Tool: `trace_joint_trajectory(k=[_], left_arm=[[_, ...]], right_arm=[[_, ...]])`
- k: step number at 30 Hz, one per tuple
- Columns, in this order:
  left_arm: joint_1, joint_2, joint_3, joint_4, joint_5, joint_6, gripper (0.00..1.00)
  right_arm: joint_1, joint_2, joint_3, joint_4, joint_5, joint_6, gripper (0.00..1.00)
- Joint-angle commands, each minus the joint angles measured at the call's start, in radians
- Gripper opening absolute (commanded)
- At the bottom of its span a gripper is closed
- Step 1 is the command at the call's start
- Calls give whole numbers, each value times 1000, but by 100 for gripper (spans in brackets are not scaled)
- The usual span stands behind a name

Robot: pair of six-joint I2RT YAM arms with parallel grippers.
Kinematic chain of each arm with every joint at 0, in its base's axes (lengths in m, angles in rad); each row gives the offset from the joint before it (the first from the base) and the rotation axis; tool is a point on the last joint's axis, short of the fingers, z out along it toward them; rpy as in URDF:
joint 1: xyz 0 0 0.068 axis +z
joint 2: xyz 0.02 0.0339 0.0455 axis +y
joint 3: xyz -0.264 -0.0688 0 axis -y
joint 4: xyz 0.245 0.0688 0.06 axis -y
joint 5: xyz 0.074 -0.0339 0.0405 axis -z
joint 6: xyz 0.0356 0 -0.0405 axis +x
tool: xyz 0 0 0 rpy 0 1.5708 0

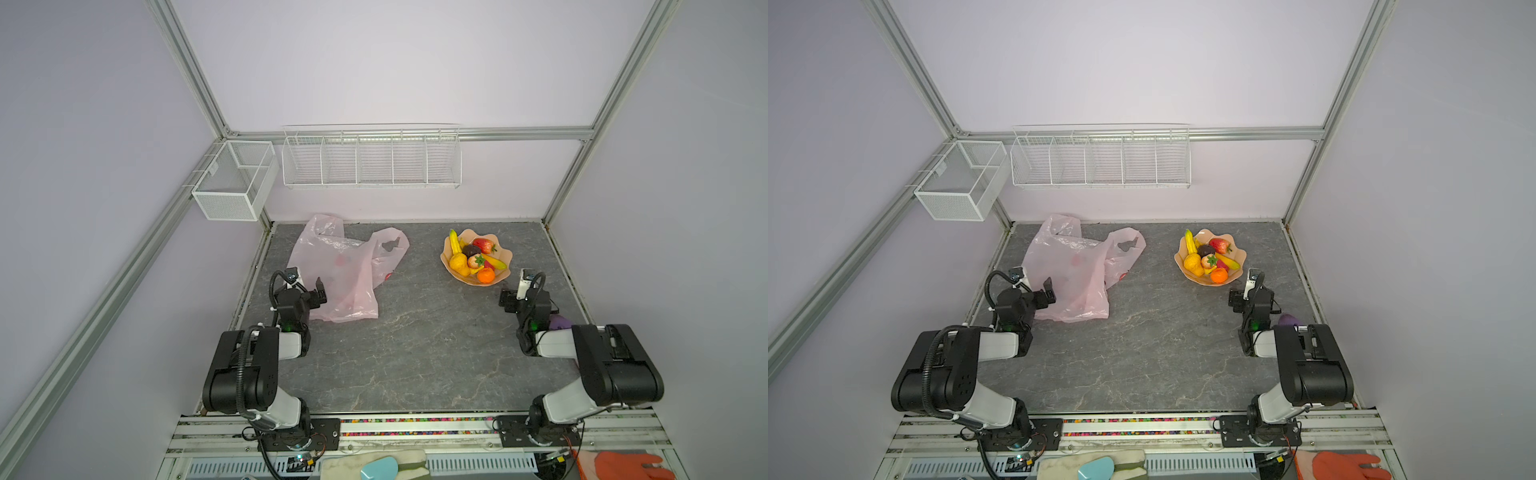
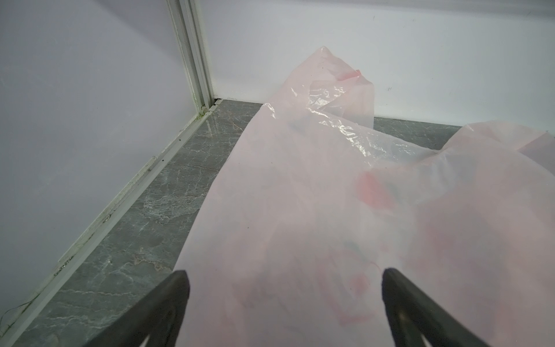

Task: Place the fruits into the plastic bag
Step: Rotate the plastic bag at the center of the table.

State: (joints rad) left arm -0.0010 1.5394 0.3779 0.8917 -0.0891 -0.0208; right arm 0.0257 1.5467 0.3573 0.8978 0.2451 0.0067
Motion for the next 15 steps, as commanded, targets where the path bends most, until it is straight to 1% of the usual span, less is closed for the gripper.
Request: trace_joint_trajectory(k=[1,3,4,6,8,9,12,15], left_arm=[[1,5,12,10,8,0,100],[1,-17,-2,20,25,4,100],[1,-33,-11,24,13,-1,100],[0,-67,-18,6,-4,-6,100],[1,-107,-18,-25,10,3,100],[0,-130,-17,-50,16,7,100],[-7,-233,-3,-144,2,9,100],[-9,-369,13,-272,-12,-39,100]], right_arm=[[-6,-19,8,4,-6,-9,88],[-4,-20,6,11,-3,-11,88],[-3,-28,11,2,10,-11,88],[1,-71,43,-108,20,-5,88],[5,-107,77,-188,36,-7,88],[9,-122,81,-205,41,-9,88],[34,-194,81,-260,104,-14,88],[54,-292,84,-345,129,-3,88]])
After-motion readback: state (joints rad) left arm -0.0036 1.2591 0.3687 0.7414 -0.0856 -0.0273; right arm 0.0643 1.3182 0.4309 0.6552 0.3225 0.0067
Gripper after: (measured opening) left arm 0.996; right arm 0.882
